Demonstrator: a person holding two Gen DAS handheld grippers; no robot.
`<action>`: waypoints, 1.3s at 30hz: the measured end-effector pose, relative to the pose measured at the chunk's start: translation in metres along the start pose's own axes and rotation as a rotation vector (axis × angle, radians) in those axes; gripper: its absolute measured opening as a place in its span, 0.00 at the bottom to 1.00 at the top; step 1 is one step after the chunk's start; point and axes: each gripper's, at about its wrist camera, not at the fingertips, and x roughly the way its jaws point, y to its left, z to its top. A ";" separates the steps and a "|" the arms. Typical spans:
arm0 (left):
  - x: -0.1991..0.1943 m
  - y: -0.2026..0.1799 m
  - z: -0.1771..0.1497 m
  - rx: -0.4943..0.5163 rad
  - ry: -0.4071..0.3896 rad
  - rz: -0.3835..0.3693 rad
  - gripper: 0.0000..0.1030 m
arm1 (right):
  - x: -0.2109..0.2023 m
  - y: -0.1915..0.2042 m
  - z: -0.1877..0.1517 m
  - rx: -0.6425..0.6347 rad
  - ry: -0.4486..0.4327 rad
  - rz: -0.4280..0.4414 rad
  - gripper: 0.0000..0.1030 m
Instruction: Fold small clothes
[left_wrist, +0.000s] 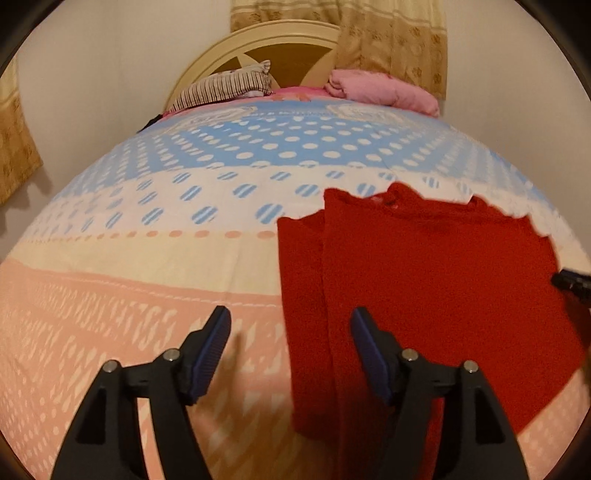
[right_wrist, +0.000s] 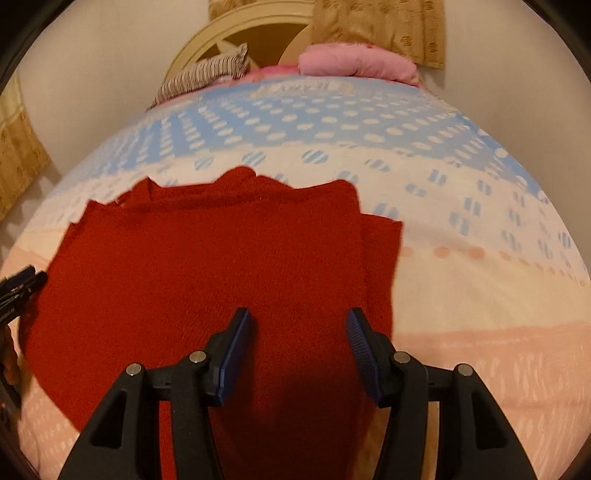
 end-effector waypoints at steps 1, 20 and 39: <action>-0.005 0.000 -0.003 -0.001 -0.005 -0.007 0.68 | -0.008 0.000 -0.003 0.011 -0.015 -0.001 0.53; 0.001 0.004 -0.038 -0.022 0.046 0.011 0.97 | -0.029 -0.004 -0.059 0.043 -0.028 -0.030 0.59; -0.002 -0.002 -0.041 0.011 0.028 0.040 1.00 | -0.054 0.045 -0.053 -0.128 -0.105 -0.096 0.46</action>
